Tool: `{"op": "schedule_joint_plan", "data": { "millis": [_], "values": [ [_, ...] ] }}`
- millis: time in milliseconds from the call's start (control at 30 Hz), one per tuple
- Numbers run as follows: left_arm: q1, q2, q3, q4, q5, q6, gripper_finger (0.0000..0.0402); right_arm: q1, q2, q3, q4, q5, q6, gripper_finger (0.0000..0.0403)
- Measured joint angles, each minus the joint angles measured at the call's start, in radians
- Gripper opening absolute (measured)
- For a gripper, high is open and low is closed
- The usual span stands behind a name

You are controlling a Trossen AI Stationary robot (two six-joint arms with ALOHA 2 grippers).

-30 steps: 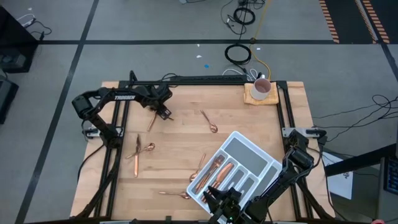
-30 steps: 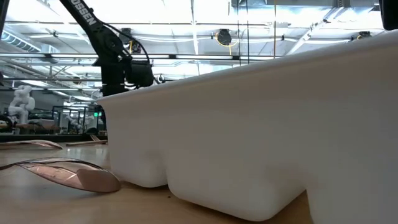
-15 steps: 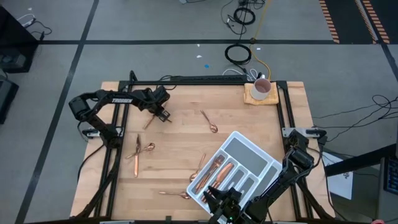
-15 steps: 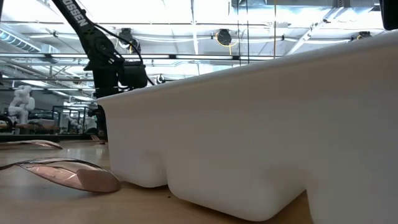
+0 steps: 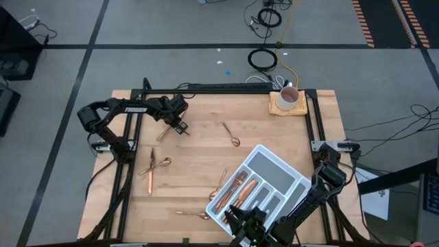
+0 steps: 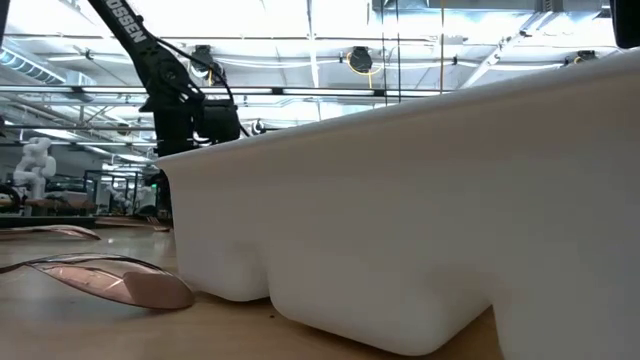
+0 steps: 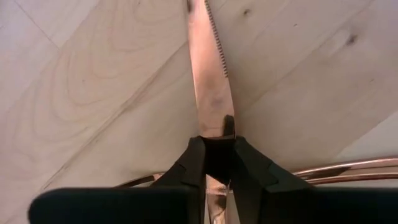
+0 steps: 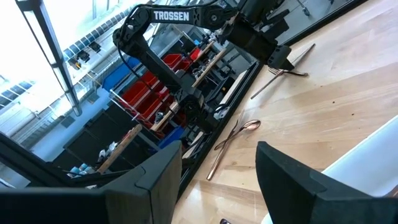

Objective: Sort silverware
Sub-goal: Put the gold knife into the silverware tray

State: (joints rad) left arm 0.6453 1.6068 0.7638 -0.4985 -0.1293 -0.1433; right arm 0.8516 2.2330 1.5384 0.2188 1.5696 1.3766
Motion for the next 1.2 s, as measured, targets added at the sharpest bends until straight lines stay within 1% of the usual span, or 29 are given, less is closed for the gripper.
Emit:
{"op": "schedule_joint_plan", "data": {
  "millis": [67,100,133,200,500,600,700,767,933,1033,1133,1200],
  "values": [
    [0.0,-0.013,0.009,-0.008,0.005,0.0,0.0047,0.0,0.0,0.0,0.0,0.0,0.0,0.0192],
    [-0.001,-0.021,0.013,-0.014,0.005,0.0,0.0037,0.0,0.0,0.0,0.0,0.0,0.0,0.0192],
    [0.0,-0.029,0.019,-0.015,0.009,0.001,0.0015,0.0,0.0,0.0,-0.001,0.0,0.0,0.0192],
    [-0.001,-0.036,0.028,-0.013,0.013,-0.001,0.0003,0.0,0.0,0.0,-0.003,0.0,0.0,0.0192],
    [-0.019,-0.042,0.066,-0.044,0.015,0.002,0.0002,0.0,0.0,0.0,-0.006,0.001,0.015,0.0192],
    [-0.026,-0.043,0.081,-0.073,0.037,0.002,0.0002,0.0,0.0,0.0,-0.007,0.001,0.048,0.019],
    [-0.037,-0.051,0.106,-0.107,0.072,0.002,0.0002,0.007,0.0,0.0,-0.008,0.001,0.048,0.0182],
    [-0.047,-0.068,0.126,-0.115,0.117,-0.006,0.0002,0.017,0.0,0.0,-0.008,0.001,0.052,0.0174],
    [-0.074,-0.143,0.17,-0.086,0.317,-0.064,0.0002,0.062,-0.002,0.0,-0.008,0.001,0.08,0.0153],
    [-0.086,-0.193,0.186,-0.046,0.399,-0.123,0.0002,0.095,-0.011,0.0,-0.014,0.001,0.074,0.0141],
    [-0.109,-0.233,0.187,0.017,0.468,-0.215,0.0002,0.126,-0.034,0.0,-0.015,0.002,0.039,0.0131],
    [-0.136,-0.254,0.187,0.064,0.504,-0.275,0.0002,0.148,-0.055,0.0,-0.025,0.001,-0.021,0.0126]
  ]
}}
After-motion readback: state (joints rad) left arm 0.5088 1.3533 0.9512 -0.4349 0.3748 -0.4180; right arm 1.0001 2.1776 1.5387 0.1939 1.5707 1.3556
